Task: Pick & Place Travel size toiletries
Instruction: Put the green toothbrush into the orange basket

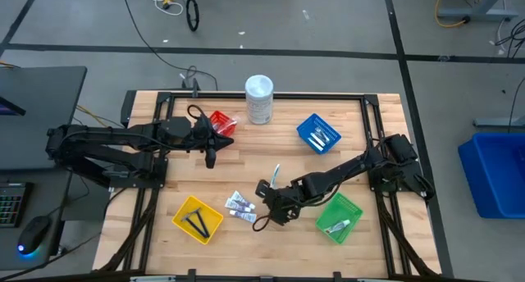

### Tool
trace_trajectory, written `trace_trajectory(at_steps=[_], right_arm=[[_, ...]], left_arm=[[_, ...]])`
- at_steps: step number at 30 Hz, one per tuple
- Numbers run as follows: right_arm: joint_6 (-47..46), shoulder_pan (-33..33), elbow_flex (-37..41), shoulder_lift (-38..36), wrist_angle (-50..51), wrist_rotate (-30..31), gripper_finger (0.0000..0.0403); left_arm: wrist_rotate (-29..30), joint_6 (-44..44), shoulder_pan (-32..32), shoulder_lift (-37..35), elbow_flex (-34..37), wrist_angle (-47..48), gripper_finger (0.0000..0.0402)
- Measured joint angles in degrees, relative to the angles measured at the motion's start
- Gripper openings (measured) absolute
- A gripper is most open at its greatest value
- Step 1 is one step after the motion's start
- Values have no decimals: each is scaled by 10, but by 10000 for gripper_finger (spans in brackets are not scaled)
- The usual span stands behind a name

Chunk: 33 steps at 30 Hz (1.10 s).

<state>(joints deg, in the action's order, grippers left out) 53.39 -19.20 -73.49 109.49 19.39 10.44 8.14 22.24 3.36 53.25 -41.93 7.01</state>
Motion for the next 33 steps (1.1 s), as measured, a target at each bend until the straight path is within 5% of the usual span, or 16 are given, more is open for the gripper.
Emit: trace_trajectory(at_steps=[8,33], right_arm=[[-64,-4,-30,-1,-4,27,64],[-30,33,-38,-4,-39,195,63]], left_arm=[[0,0,0,0,0,0,18],[-3,-16,0,0,0,-8,18]])
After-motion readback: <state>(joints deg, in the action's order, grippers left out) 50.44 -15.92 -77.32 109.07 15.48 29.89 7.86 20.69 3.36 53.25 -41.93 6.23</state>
